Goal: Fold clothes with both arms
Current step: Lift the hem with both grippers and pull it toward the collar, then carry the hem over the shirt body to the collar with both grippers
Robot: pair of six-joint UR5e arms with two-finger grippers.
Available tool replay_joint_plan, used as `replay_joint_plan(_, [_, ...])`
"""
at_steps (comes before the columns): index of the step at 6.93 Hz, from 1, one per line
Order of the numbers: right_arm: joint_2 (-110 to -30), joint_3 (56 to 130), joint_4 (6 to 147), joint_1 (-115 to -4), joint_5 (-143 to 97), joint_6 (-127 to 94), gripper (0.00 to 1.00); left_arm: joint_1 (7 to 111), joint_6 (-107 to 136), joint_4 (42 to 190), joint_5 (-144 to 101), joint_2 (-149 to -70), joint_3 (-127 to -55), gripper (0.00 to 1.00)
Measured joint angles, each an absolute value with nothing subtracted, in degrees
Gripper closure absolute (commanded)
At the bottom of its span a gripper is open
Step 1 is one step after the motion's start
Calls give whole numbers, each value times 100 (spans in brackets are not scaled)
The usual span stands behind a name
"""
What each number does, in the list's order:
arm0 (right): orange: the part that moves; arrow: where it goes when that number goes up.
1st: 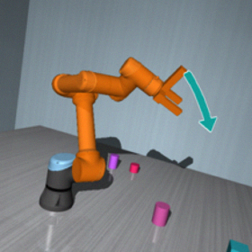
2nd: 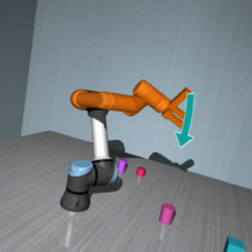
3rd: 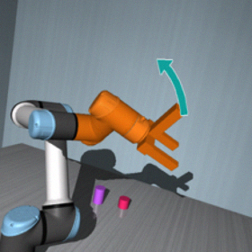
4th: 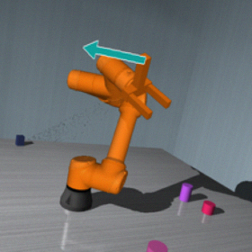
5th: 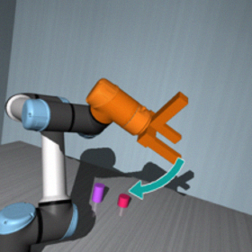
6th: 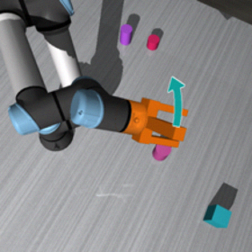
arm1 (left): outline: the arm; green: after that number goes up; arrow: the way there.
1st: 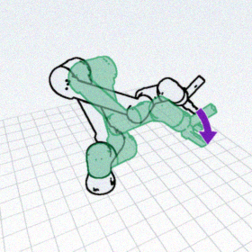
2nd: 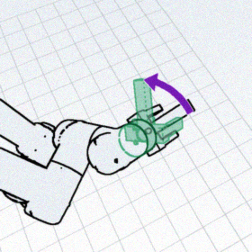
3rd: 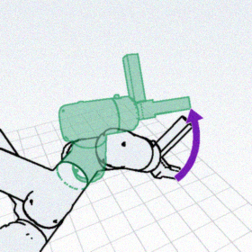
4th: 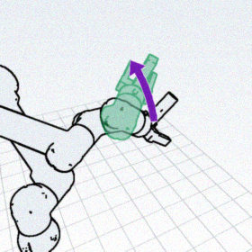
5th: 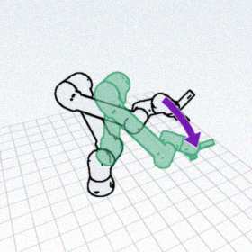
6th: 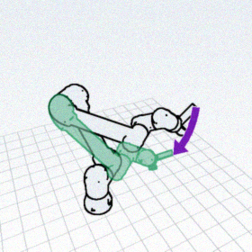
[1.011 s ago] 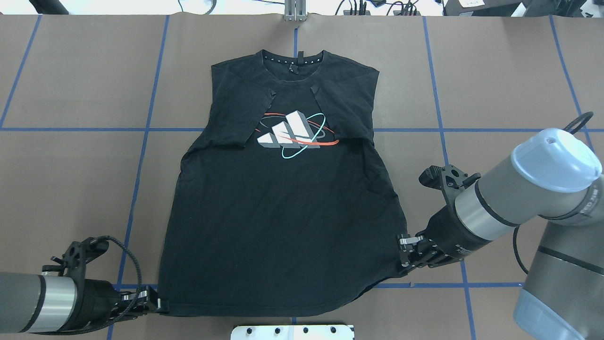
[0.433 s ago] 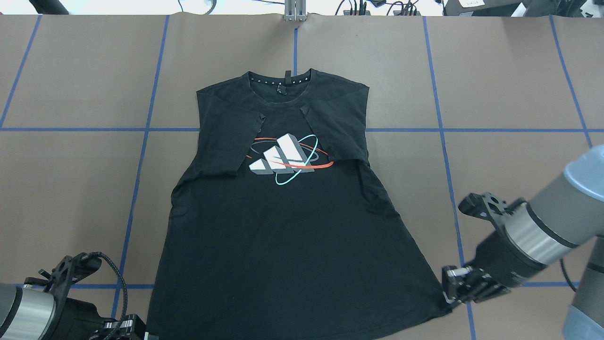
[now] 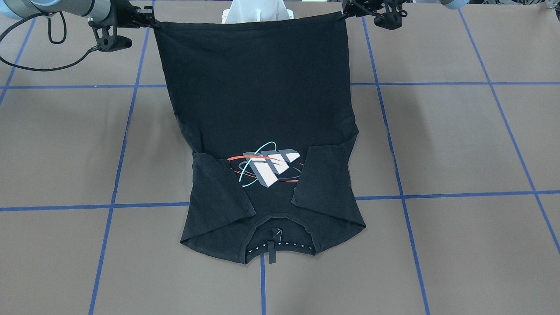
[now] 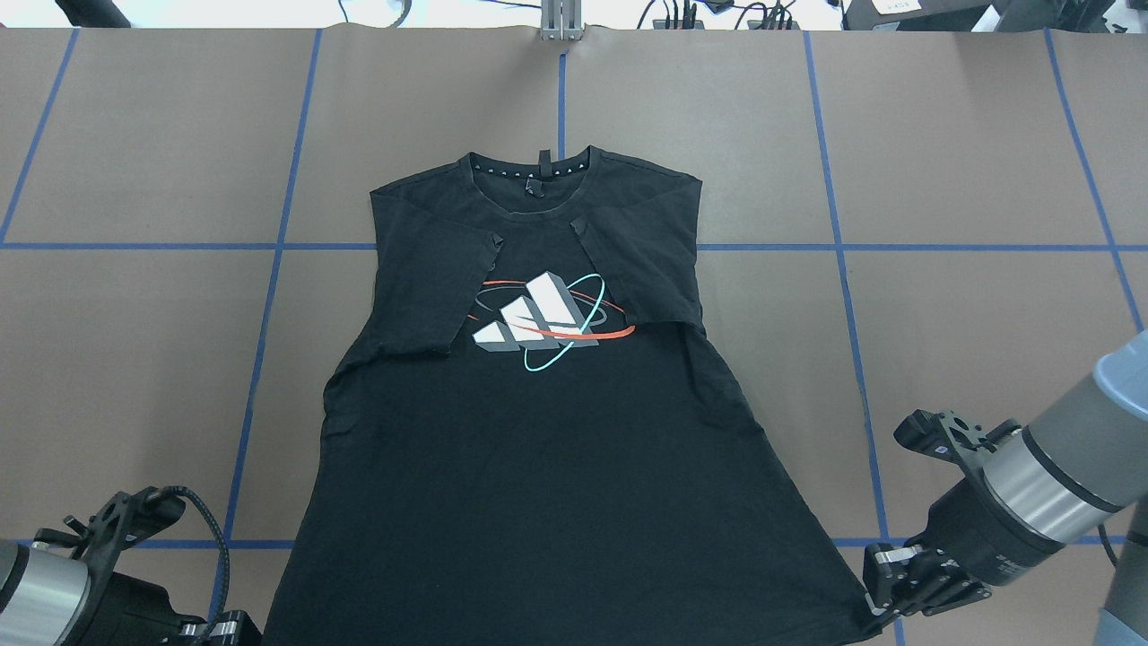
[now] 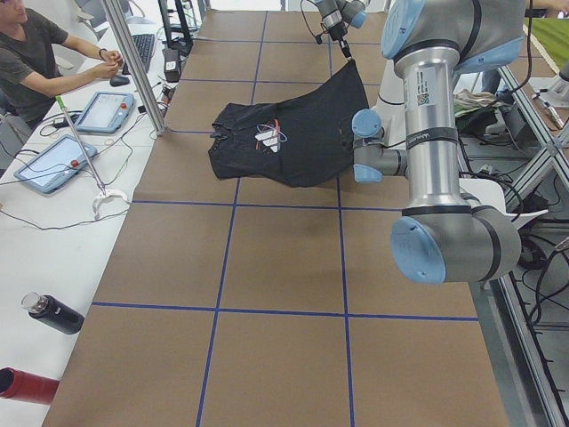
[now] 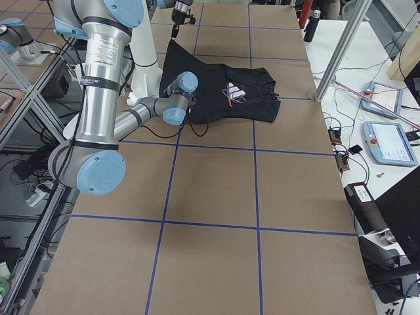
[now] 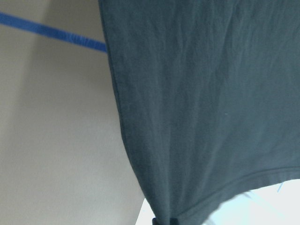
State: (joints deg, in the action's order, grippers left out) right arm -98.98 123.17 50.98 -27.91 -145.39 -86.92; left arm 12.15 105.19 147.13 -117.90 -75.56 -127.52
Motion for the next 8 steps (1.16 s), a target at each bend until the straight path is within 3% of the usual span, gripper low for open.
replay_joint_plan(4, [-9005, 11747, 5040, -3685, -14555, -8694, 100, 2582, 10236, 14706, -12137, -7998, -12576, 100])
replay_joint_plan(8, [-7962, 10777, 5044, -4924, -14481, -8615, 100, 4583, 9511, 14698, -12670, -9051, -11505, 100])
